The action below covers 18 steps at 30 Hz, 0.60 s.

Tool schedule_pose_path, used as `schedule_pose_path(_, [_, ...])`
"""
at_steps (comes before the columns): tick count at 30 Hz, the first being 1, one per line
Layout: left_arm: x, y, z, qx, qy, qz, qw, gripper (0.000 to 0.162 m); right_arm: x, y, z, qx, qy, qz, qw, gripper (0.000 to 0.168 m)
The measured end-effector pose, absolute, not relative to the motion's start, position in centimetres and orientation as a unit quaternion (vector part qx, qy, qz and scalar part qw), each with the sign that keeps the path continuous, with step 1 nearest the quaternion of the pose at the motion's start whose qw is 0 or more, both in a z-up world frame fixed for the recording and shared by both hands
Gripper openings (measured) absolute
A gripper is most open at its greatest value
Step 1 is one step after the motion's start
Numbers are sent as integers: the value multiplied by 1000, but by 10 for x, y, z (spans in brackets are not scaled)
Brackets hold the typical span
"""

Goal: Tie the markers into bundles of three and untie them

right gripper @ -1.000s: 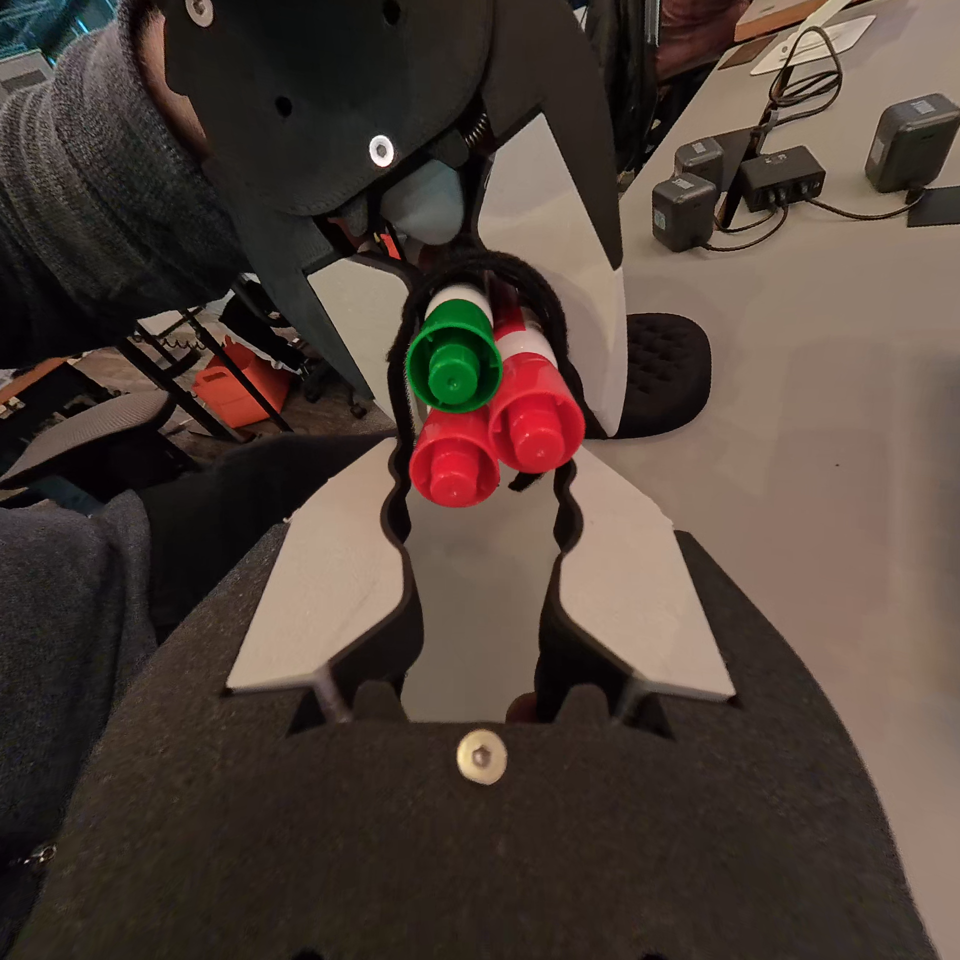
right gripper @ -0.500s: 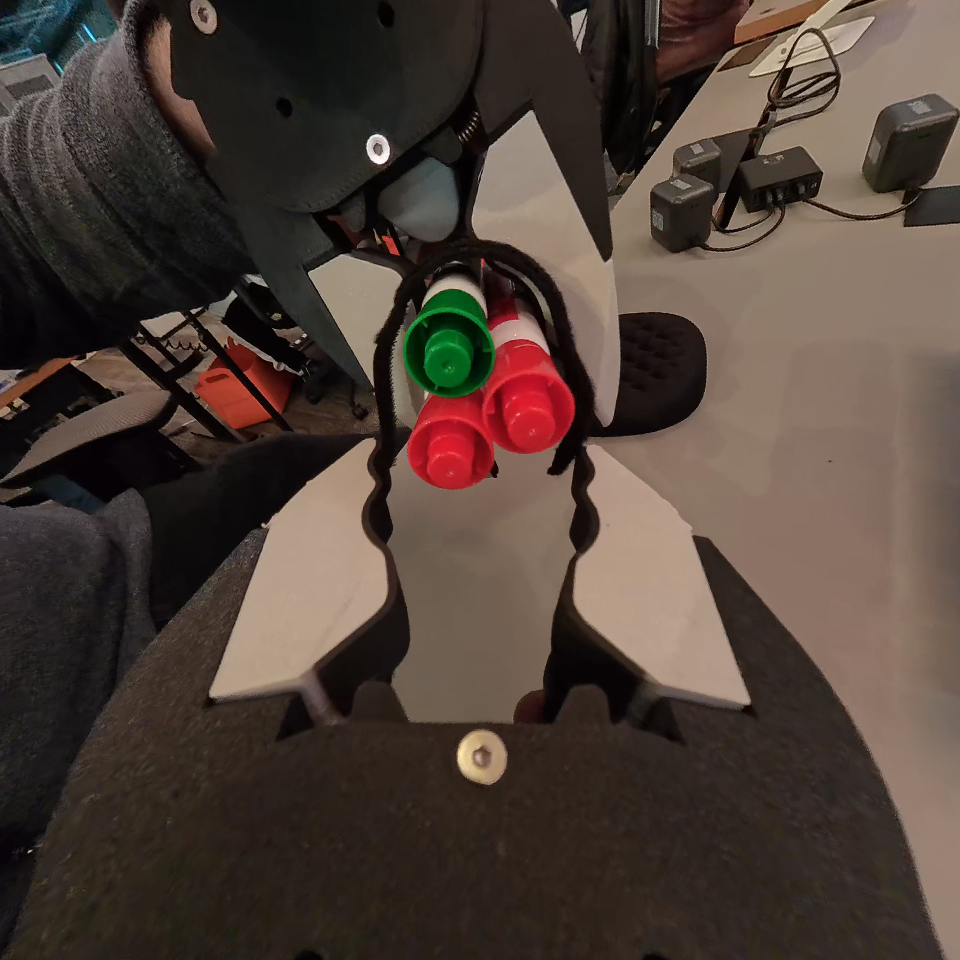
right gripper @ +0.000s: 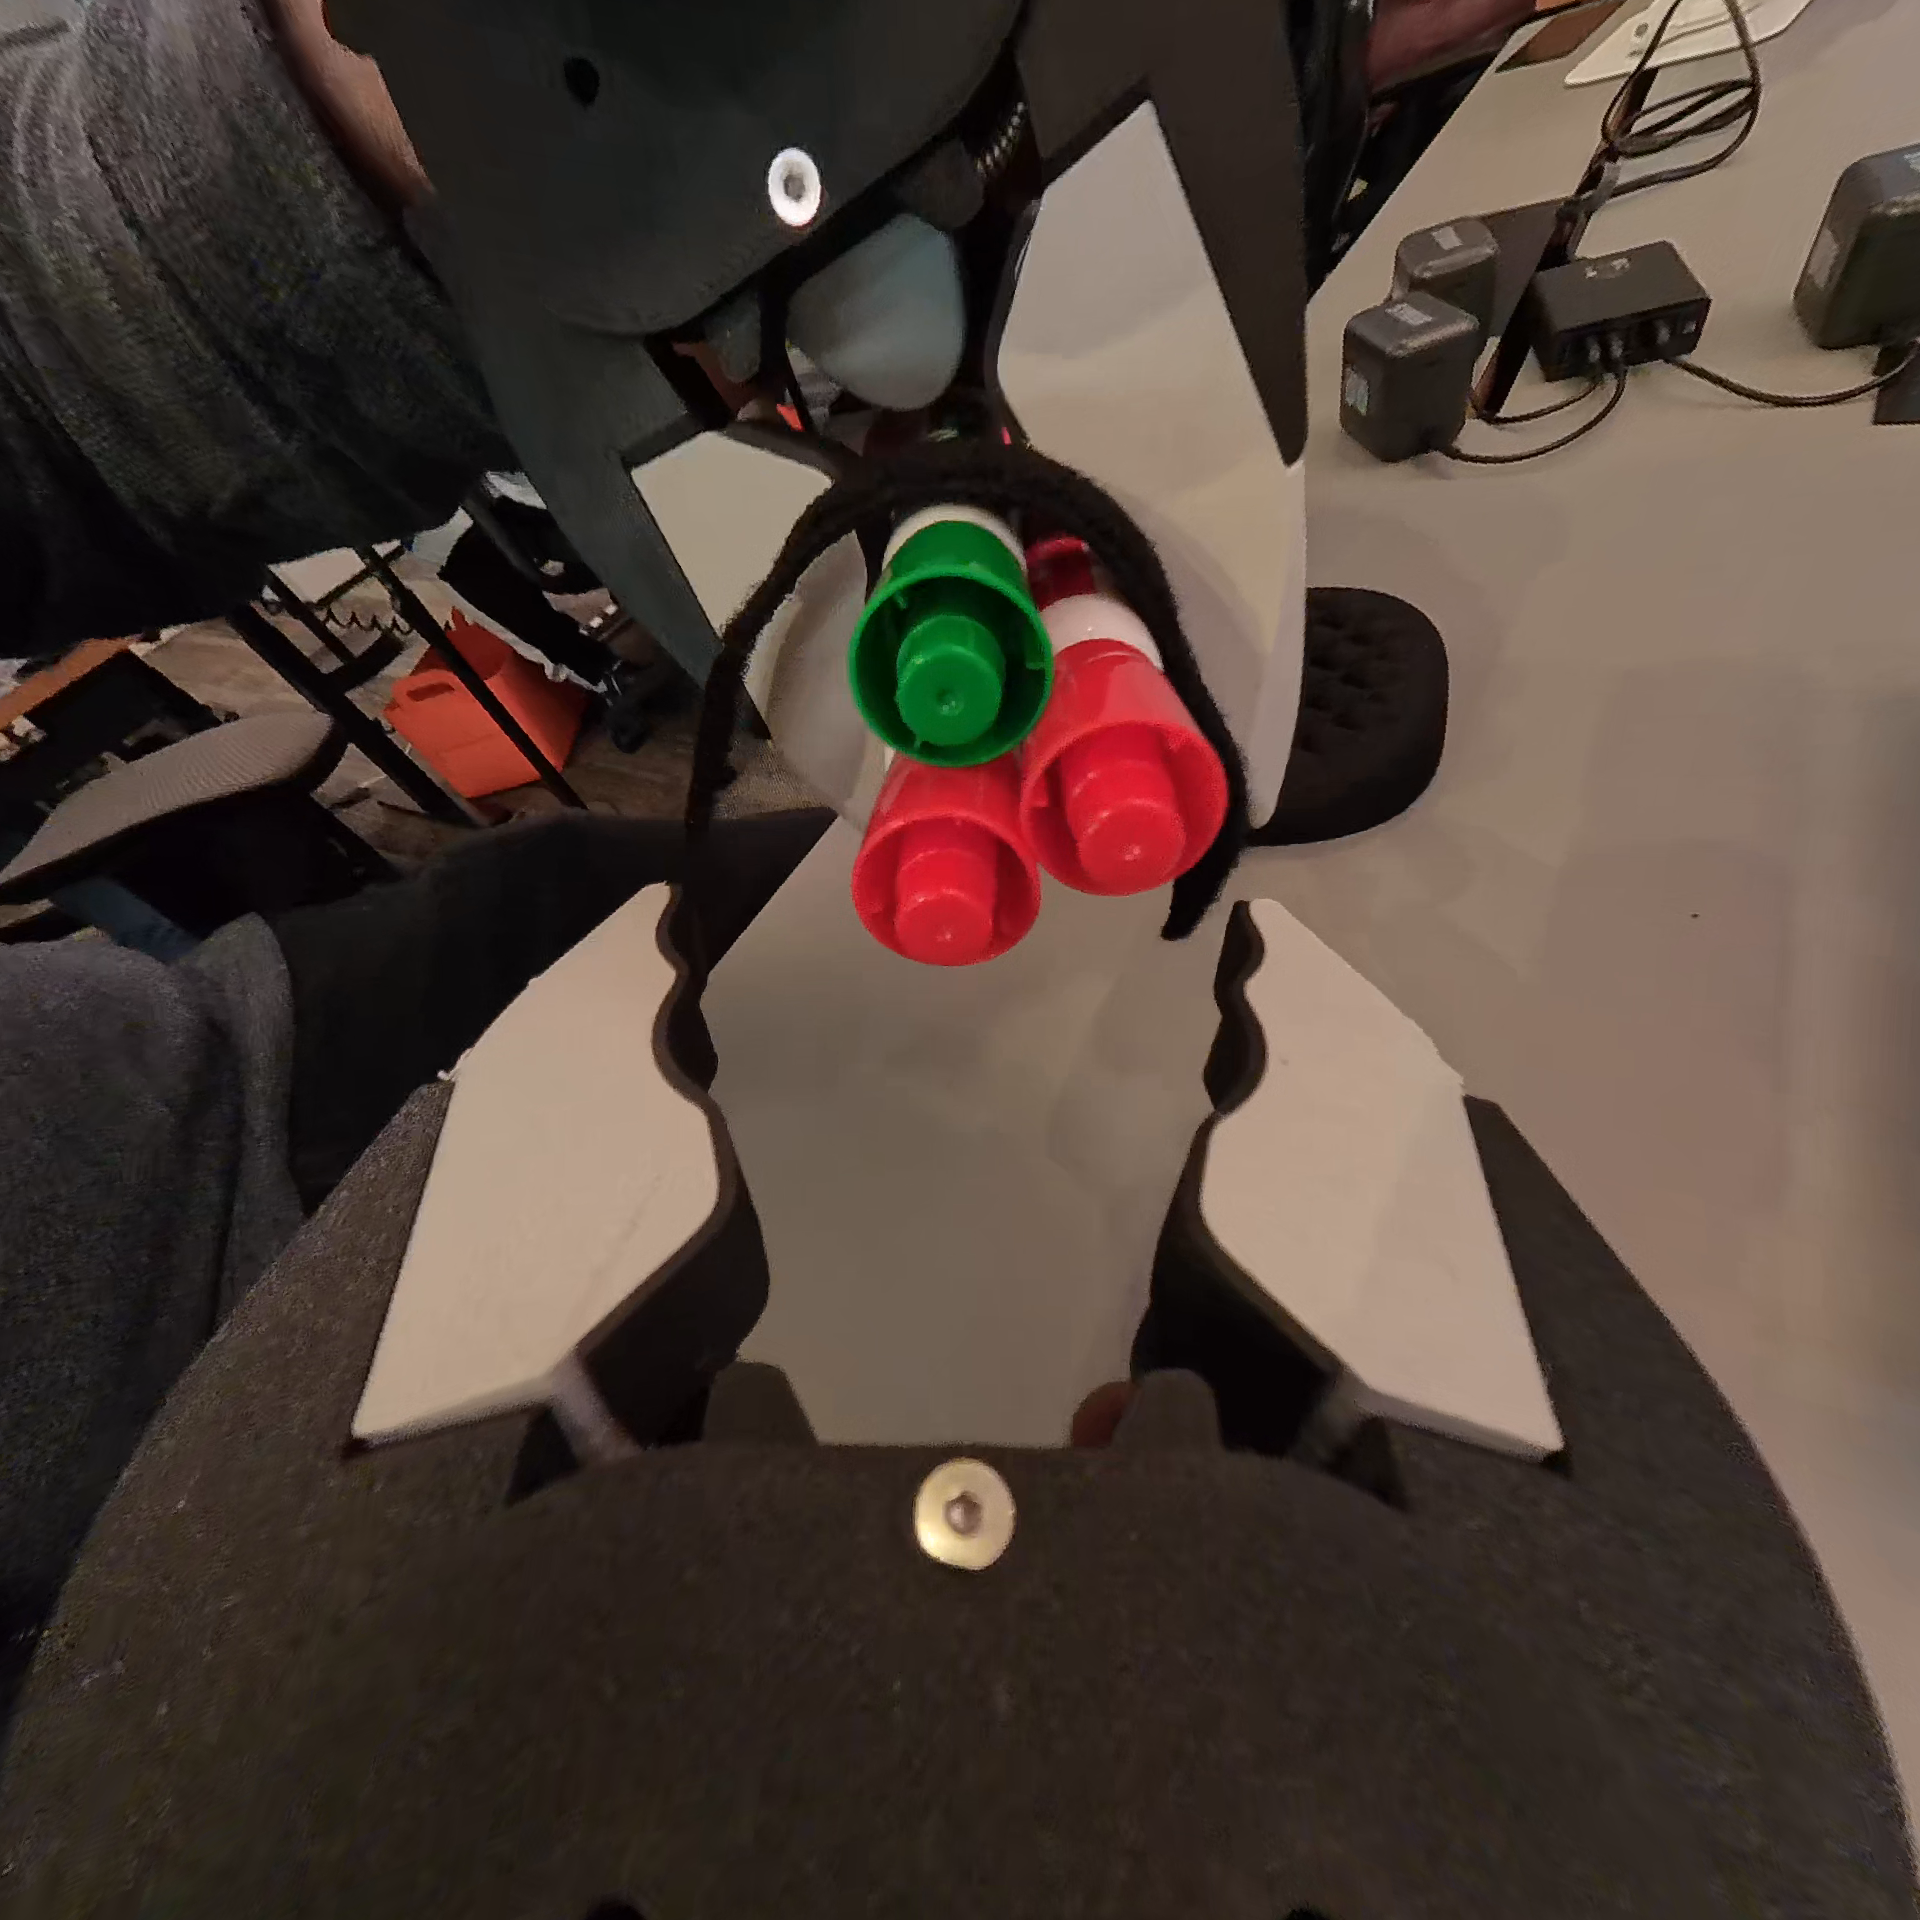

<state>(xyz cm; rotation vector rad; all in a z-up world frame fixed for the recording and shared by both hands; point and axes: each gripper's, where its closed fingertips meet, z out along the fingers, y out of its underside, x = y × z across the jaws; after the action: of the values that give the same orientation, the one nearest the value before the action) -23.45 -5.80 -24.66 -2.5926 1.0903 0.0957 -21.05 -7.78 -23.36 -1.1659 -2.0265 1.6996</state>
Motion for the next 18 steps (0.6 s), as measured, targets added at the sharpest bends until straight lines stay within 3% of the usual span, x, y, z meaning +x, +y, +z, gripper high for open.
schedule_pose_path(11, [-236,-58,-248,-910,380,36,164,43,-208,-83,-221,-411,-651,635,69,115])
schedule_pose_path(18, [-238,-58,-249,-910,379,37,166,43,-210,-81,-210,-441,-627,639,61,105])
